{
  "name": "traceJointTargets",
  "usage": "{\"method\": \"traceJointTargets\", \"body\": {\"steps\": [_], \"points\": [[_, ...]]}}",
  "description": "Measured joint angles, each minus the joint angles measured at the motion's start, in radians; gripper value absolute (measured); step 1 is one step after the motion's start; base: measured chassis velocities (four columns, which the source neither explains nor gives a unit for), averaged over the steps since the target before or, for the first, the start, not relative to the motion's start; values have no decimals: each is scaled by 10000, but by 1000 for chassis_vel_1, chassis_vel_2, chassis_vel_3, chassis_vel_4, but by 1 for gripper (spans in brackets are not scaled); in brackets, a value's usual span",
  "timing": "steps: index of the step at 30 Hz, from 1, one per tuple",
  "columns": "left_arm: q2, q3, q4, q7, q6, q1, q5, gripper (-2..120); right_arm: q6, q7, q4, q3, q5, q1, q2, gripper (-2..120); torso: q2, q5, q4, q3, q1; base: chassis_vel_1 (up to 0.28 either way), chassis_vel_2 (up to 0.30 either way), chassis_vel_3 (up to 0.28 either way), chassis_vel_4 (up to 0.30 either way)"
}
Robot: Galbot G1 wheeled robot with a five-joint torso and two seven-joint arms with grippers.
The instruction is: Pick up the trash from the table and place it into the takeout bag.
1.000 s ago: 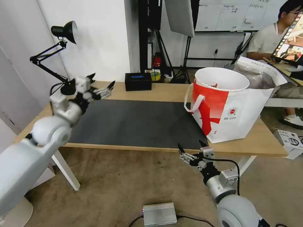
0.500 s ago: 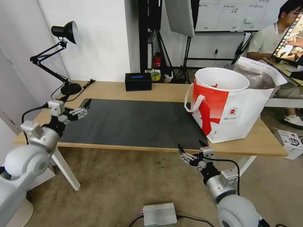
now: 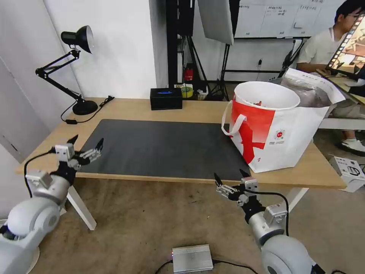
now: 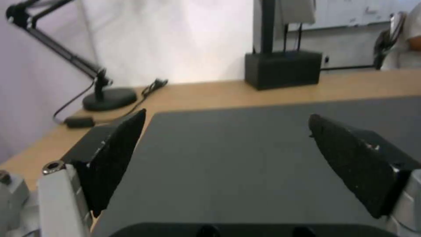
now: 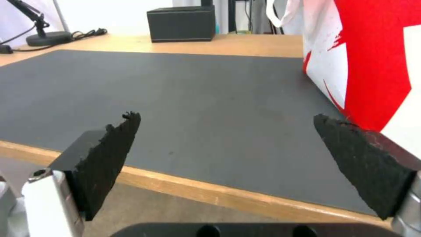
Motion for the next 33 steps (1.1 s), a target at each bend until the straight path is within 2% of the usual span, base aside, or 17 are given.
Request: {"method": "traceJointTargets", "body": {"steps": [6,23,33], "points": [[-360,-426,-42,-3,207,605,53,100,0,1,0,0,0,0,-1,100,0,0,0,0,0,0,0,0,0],[-901,-527,-174,-34,236,1313,464,100,0,1,0,0,0,0,0,100,-1,0,0,0,0,0,0,0,0],[-1122,-606,-424,-268,268,1706,462,100,0,0,0,0,0,0,0,100,-2,1,-1,0,0,0,0,0,0]]}}
